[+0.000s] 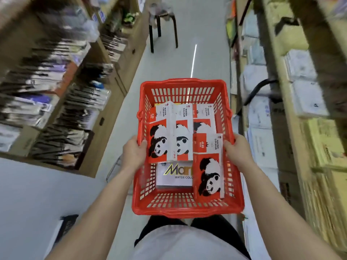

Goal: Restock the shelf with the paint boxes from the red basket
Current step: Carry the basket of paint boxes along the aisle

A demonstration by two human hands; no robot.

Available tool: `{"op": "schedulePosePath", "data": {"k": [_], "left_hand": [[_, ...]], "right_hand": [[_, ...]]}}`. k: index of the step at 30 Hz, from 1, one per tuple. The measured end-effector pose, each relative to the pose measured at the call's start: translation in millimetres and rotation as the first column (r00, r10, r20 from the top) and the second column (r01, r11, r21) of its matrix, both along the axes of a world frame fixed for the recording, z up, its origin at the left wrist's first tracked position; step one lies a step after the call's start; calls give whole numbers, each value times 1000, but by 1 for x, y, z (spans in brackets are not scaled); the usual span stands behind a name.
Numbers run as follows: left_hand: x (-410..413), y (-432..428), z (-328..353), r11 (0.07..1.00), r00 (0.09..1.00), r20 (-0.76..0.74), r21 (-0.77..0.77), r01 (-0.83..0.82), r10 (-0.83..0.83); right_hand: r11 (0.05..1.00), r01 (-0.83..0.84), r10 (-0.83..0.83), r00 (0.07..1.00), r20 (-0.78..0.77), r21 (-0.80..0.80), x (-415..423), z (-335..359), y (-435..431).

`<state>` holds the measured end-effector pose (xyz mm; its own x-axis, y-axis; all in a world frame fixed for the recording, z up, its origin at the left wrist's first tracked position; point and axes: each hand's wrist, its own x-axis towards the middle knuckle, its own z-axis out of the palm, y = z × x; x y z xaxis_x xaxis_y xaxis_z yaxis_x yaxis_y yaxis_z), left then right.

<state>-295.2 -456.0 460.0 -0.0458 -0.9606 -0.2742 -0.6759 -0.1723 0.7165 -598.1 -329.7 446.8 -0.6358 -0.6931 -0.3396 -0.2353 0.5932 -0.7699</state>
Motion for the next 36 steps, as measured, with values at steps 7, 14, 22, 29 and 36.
{"op": "schedulePosePath", "data": {"k": [7, 14, 22, 29, 36], "left_hand": [[-86, -163, 5, 999, 999, -41, 31, 17, -16], [-179, -318, 0, 994, 998, -25, 95, -57, 60], [-265, -511, 14, 992, 993, -61, 81, -94, 99], [-325, -719, 4, 993, 990, -111, 86, -76, 86], [-376, -909, 26, 993, 990, -114, 93, -71, 82]], "right_hand": [[999, -9, 10, 1000, 30, -43, -84, 9, -156], [994, -103, 107, 985, 139, -32, -187, 3, -330], [991, -131, 132, 984, 116, -20, -278, 22, -534], [993, -116, 117, 991, 65, -20, -327, 32, -736], [994, -106, 106, 994, 12, -8, -374, 56, -919]]}}
